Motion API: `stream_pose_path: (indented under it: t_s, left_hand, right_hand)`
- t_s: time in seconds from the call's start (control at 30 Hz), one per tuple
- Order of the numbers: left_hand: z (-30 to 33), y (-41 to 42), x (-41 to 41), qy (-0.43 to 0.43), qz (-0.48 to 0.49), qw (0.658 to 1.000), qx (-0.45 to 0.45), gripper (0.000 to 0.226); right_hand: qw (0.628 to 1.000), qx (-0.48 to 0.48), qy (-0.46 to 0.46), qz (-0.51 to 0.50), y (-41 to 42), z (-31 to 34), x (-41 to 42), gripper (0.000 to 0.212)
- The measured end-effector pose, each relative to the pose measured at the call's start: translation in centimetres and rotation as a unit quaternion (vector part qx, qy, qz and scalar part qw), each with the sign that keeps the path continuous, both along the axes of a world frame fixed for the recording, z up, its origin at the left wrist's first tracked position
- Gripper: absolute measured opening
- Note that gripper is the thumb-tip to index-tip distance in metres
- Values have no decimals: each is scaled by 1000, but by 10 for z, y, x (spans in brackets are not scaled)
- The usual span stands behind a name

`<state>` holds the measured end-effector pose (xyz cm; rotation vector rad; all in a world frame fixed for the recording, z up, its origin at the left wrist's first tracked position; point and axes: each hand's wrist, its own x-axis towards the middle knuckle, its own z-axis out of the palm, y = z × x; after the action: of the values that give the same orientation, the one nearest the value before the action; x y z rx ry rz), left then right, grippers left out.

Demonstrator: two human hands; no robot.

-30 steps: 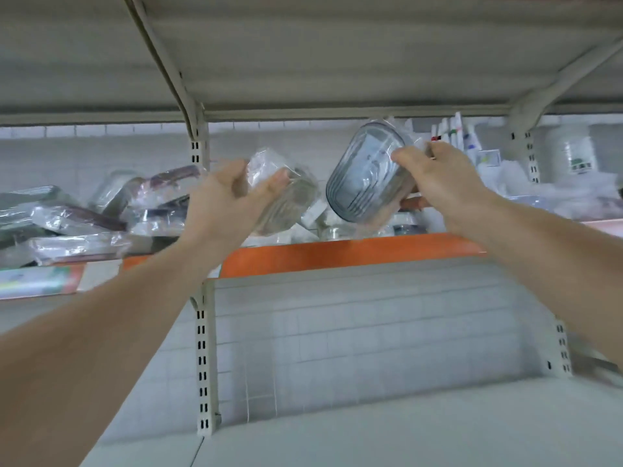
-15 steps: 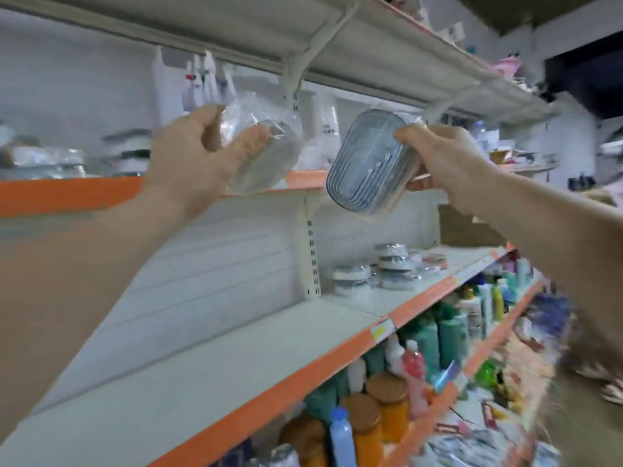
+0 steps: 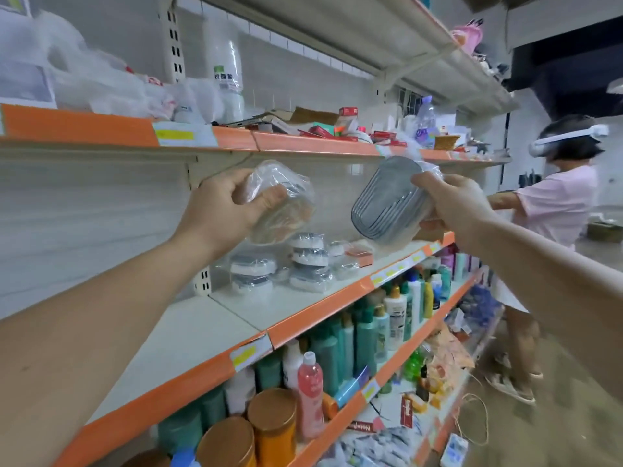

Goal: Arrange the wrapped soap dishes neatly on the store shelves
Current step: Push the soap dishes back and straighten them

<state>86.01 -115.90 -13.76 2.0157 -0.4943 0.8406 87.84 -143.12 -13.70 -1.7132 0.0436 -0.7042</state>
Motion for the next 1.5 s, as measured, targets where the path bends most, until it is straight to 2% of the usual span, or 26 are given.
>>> stream_pose_path:
  t_s: [0.03,0.17,0.3,0.43,0.53,0.8,0.9,1.0,1.07,1.13,1.2,1.27,1.37,1.5]
  left_hand:
    - [-5,-5,15,8,1,1000,-7,26]
    - [-27,-27,82,47,-2,998,-51,58]
    - [-42,-61,158,106,-26,985,-132,33]
    - [-49,-101,232,168,-42,960,-218,39]
    - [-54,-129,282,213,-41,936,-278,34]
    - [-79,-231,423,312,-12,810,-496,32]
    - [-93,-279,481,335,-21,743,-578,36]
    - [-120,-311,536,359,-24,697,-620,32]
    - [-135,-328,560,399,-17,696,-597,32]
    - [-142,-341,569,438,-26,694,-571,37]
    - [-138,-346,567,468,-49,678,-565,32]
    - [-125,-343,556,493,-69,674,-545,30]
    - [-103,-322,538,488,-59,728,-478,45]
    - [-75,-273,491,450,-15,795,-407,45]
  right_hand:
    - [1000,9,10,-7,-7,-6,17,31]
    - [997,56,37,-24,-32,-32,89,36]
    - [993,102,50,-43,-52,-50,160,46]
    - [988,130,70,-50,-77,-67,226,48]
    - [982,157,86,-53,-99,-86,277,54]
    - [951,283,111,-52,-165,-132,455,61]
    - [939,317,118,-68,-184,-145,508,61]
    - [930,316,178,-58,-196,-162,548,57]
    - [934,237,265,7,-200,-174,567,47]
    - [940,118,316,58,-205,-180,576,42]
    - [956,19,292,35,-208,-177,583,42]
    - [966,-8,259,12,-206,-168,585,43]
    - [973,-40,219,53,-187,-150,578,36]
    - [967,-115,171,151,-130,-116,537,26]
